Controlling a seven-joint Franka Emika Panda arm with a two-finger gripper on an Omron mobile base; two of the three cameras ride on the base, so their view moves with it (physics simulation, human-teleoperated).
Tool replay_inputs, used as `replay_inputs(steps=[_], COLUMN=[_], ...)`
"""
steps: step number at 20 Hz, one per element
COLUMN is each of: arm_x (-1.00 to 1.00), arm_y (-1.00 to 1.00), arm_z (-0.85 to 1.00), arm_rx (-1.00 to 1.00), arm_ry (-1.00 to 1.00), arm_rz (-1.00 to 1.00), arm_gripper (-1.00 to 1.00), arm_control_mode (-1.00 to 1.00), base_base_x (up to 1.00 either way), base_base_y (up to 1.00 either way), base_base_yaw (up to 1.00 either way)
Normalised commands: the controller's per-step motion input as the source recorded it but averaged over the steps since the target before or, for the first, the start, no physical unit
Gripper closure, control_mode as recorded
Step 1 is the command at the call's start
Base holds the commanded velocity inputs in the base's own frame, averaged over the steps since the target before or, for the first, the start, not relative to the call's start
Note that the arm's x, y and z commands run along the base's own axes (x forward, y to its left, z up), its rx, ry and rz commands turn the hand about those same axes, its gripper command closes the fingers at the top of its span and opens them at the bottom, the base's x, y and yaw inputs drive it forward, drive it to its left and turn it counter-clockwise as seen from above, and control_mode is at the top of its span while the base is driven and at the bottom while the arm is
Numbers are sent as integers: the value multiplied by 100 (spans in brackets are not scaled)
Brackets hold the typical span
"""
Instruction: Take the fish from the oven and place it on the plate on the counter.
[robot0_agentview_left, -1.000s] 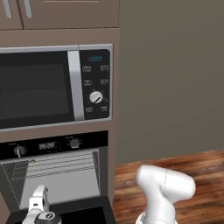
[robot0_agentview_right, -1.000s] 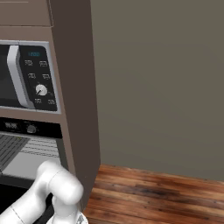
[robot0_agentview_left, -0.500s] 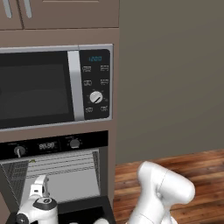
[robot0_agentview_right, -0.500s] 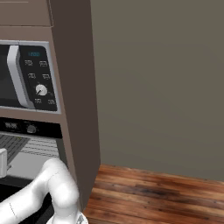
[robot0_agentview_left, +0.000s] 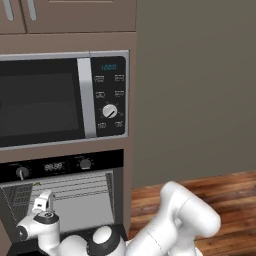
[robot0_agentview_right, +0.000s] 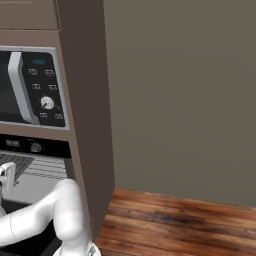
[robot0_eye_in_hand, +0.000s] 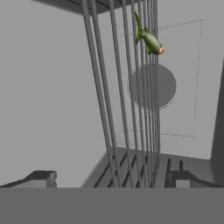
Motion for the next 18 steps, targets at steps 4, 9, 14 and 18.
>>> replay_inputs(steps=[4, 9, 14, 18], arm_x=[11, 20, 4, 0], arm_y=[4, 0, -4, -14], arm_z=[-35, -52, -56, -36], arm_rx=[-1, 0, 0, 0], arm_ry=[-7, -8, -6, 0], arm_rz=[-3, 0, 0, 0], arm_gripper=[-100, -100, -100, -100], arm_control_mode=[-100, -100, -100, -100], base_base_x=[0, 0, 0, 0], base_base_y=[0, 0, 0, 0], base_base_yaw=[0, 0, 0, 0])
